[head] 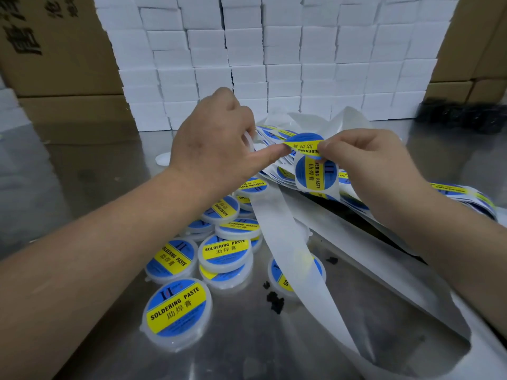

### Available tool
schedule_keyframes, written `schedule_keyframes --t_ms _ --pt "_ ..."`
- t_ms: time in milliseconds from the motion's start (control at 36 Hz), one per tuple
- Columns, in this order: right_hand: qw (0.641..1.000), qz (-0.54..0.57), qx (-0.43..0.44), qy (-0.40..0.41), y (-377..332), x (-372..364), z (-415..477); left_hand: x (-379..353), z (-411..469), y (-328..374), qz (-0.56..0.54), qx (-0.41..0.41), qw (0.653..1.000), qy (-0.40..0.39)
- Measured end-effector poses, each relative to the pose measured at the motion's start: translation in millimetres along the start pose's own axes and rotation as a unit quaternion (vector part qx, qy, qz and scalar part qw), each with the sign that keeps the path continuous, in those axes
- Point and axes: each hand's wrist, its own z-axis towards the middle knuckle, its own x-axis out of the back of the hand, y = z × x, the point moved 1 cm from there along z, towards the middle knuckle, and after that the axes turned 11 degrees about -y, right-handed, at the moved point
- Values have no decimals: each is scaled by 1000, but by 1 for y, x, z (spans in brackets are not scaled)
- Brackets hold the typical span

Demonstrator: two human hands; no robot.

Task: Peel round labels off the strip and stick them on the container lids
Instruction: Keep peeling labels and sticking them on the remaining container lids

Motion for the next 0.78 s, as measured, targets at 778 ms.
schedule_keyframes --t_ms 778 --pt "997 12 32 -67 -2 -6 -4 -16 10 2 -611 179 763 -114"
